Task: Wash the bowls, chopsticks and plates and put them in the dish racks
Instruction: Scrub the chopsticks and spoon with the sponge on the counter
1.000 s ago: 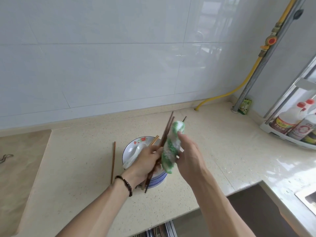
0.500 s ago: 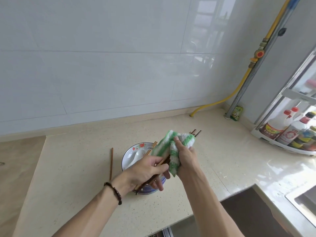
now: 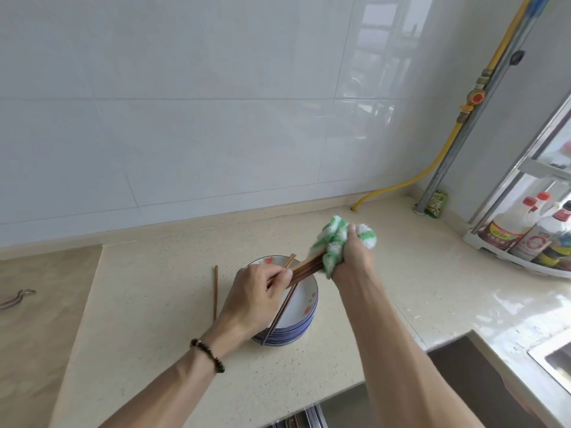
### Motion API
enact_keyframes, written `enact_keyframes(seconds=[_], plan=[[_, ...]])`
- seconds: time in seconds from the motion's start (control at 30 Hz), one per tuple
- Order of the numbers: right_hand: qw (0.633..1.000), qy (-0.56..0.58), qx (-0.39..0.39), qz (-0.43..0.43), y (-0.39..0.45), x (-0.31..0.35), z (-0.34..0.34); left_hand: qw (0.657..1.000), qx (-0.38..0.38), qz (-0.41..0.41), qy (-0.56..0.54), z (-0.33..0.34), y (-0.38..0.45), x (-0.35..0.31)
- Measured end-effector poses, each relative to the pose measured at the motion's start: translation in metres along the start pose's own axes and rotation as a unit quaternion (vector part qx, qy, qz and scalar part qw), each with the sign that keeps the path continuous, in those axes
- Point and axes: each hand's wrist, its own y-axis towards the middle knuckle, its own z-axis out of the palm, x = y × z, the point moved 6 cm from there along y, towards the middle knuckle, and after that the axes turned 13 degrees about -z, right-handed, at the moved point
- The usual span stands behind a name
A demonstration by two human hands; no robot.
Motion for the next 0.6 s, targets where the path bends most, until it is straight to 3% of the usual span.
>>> enact_keyframes(seconds=[0.07, 0.13, 0.23, 0.37, 0.47, 0.53, 0.6], plan=[[0.999, -0.036, -0.019, -0.024, -0.014, 0.004, 0.005, 0.999, -0.039, -0.017, 0.022, -0.001, 0.004, -0.003], [0.997, -0.063, 0.029, -0.02, -0.036, -0.007, 0.017, 0.996, -0.063, -0.042, 0.042, 0.0, 0.01, -0.009], [0.997, -0.045, 0.061, -0.009, -0.037, -0.007, 0.025, 0.997, -0.047, -0.001, 0.054, -0.009, 0.007, -0.013], [0.998, -0.044, -0.003, -0.033, -0.024, 0.013, 0.027, 0.995, -0.059, -0.012, 0.079, -0.019, 0.0, -0.005], [0.996, -0.073, 0.056, -0.018, -0.056, -0.012, 0.035, 0.992, -0.069, -0.053, 0.09, -0.014, 0.007, -0.013], [0.995, -0.066, 0.079, -0.007, -0.058, -0.013, 0.038, 0.995, -0.054, -0.037, 0.081, -0.018, 0.009, -0.013], [0.998, -0.046, 0.034, -0.014, -0.035, 0.007, 0.037, 0.995, -0.044, 0.005, 0.088, -0.029, 0.004, -0.011]])
